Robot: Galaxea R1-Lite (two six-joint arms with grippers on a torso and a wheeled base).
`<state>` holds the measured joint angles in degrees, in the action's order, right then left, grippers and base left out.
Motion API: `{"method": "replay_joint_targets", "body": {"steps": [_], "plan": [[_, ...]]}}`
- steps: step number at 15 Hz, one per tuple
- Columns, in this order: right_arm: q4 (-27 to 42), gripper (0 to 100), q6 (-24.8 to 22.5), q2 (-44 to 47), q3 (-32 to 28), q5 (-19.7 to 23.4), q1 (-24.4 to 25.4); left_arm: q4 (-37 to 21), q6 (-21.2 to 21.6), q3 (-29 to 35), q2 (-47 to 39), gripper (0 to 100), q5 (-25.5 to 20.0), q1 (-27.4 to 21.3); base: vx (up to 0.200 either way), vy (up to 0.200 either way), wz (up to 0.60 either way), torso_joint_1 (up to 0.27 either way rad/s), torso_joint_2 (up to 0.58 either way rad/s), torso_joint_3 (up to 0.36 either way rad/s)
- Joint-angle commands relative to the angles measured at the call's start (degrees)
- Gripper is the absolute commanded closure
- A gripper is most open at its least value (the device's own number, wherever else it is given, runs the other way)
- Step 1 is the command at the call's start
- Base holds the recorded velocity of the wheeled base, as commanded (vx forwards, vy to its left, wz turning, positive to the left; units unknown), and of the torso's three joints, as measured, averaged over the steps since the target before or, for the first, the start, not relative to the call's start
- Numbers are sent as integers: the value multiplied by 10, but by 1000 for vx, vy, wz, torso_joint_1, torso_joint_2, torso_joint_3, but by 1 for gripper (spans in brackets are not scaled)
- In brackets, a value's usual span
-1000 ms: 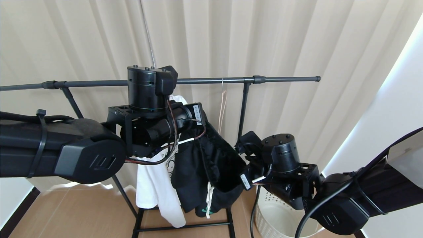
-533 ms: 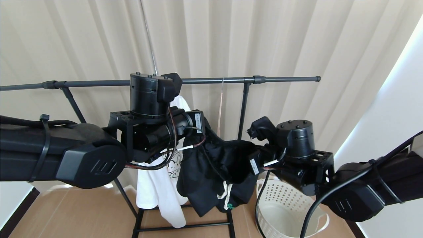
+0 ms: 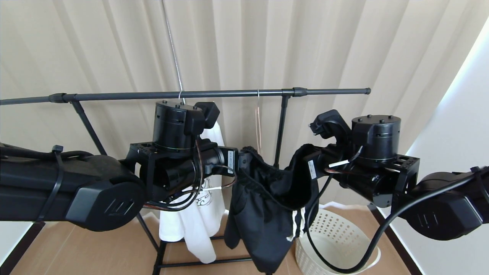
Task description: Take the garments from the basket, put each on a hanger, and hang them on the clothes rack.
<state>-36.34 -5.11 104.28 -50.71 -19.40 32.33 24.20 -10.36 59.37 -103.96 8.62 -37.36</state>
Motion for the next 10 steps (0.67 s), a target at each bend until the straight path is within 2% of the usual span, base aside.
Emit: {"method": "replay_joint_targets", "body": {"steps": [1,3,4,5,6,7,10], "plan": [[0,100,-3,-14,-7,1,-19,0,0,-4,3,0,-8,2,0,0,0,0,0,0],[4,100,-7,-19,-23,2,-51,-37,7,-9,27,0,-69,11,0,0,0,0,0,0],[5,100,-7,-19,-27,2,-61,-66,4,-9,46,0,-136,25,0,0,0,0,0,0],[6,100,-7,-16,-29,2,-61,-93,-2,-8,67,0,-222,46,0,0,0,0,0,0],[5,100,-7,-14,-29,2,-61,-113,-9,-5,81,0,-282,66,0,0,0,0,0,0],[5,100,-7,-13,-29,2,-61,-122,-15,-2,83,0,-310,77,0,0,0,0,0,0],[4,100,-8,-21,-25,1,-61,-124,-15,0,80,0,-309,79,0,0,0,0,0,0]]}}
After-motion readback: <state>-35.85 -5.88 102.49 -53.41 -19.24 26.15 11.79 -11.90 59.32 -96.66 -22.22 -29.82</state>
